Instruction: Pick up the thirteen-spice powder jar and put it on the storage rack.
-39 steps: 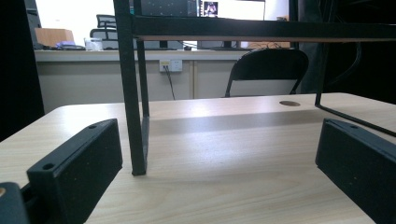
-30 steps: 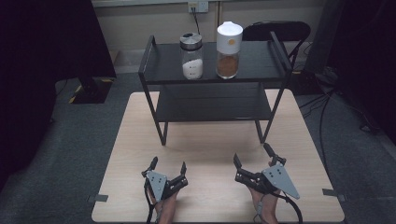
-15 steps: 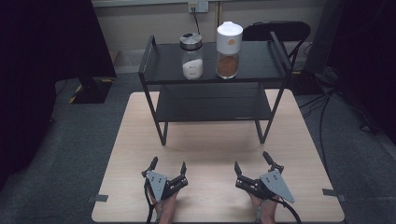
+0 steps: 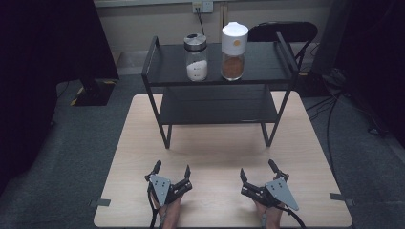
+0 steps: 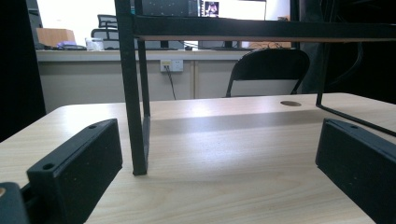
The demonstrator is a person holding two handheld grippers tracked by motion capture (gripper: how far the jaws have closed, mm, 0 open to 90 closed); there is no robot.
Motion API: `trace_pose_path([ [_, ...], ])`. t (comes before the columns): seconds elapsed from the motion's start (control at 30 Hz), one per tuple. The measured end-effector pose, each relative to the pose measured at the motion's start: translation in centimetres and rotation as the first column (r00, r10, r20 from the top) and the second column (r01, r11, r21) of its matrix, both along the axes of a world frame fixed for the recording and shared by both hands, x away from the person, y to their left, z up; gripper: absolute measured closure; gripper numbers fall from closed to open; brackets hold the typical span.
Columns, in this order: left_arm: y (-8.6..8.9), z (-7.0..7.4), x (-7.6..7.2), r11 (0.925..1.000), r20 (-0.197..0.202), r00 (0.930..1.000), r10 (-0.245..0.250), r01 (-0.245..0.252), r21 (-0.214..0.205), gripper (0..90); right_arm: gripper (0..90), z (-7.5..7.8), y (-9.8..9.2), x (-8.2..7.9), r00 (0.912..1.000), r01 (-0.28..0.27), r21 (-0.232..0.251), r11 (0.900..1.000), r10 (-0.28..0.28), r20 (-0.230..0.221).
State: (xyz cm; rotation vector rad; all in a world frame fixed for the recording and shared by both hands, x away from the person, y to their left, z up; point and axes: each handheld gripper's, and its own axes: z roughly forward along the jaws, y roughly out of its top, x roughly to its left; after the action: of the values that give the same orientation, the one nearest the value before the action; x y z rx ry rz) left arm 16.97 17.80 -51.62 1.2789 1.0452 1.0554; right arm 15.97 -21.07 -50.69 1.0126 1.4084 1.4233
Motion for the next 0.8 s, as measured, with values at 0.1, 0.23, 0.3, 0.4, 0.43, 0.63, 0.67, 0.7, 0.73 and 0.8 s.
trace_pose_path([
  [0.1, 0.0, 0.0, 0.0, 1.0, 0.0, 1.0, 0.0, 0.0, 0.0, 0.1, 0.0, -0.21, 0.05, 0.05, 1.0, -0.002, -0.003, 1.0, 0.002, -0.002],
  [0.23, 0.0, 0.0, 0.0, 1.0, 0.0, 1.0, 0.0, 0.0, 0.0, 0.1, 0.0, -0.45, 0.1, -0.03, 1.0, 0.0, -0.002, 1.0, 0.0, 0.005],
  [0.3, 0.0, 0.0, 0.0, 1.0, 0.0, 1.0, 0.0, 0.0, 0.0, 0.1, 0.0, -0.51, 0.14, -0.01, 1.0, 0.0, -0.009, 1.0, 0.0, -0.003],
  [0.4, 0.0, 0.0, 0.0, 1.0, 0.0, 1.0, 0.0, 0.0, 0.0, 0.1, 0.0, -0.51, 0.03, -0.01, 0.9999, -0.003, -0.006, 1.0, 0.003, -0.009],
  [0.43, 0.0, 0.0, 0.0, 1.0, 0.0, 1.0, 0.0, 0.0, 0.0, 0.1, 0.0, -0.52, -0.01, -0.02, 0.9999, -0.005, -0.005, 1.0, 0.004, -0.012],
  [0.63, 0.0, -0.01, -0.01, 1.0, 0.0, 1.0, 0.0, 0.0, 0.0, 0.1, 0.0, -0.53, 0.11, -0.05, 0.9999, 0.005, -0.004, 1.0, -0.005, -0.016],
  [0.67, 0.0, -0.01, -0.01, 1.0, 0.0, 1.0, 0.0, 0.0, 0.0, 0.1, 0.0, -0.56, 0.11, -0.07, 0.9999, 0.006, -0.002, 1.0, -0.006, -0.015],
  [0.7, 0.0, -0.01, 0.0, 1.0, 0.0, 1.0, 0.0, 0.0, 0.0, 0.1, 0.0, -0.55, 0.09, -0.06, 0.9999, 0.006, -0.001, 1.0, -0.006, -0.016],
  [0.73, 0.0, -0.01, -0.01, 1.0, 0.0, 1.0, 0.0, 0.0, 0.0, 0.1, 0.0, -0.54, 0.08, -0.05, 0.9998, 0.006, 0.0, 1.0, -0.006, -0.017],
  [0.8, 0.0, -0.01, -0.01, 1.0, 0.0, 1.0, 0.0, 0.0, 0.0, 0.1, 0.0, -0.54, 0.07, -0.05, 0.9998, 0.006, 0.0, 1.0, -0.006, -0.017],
])
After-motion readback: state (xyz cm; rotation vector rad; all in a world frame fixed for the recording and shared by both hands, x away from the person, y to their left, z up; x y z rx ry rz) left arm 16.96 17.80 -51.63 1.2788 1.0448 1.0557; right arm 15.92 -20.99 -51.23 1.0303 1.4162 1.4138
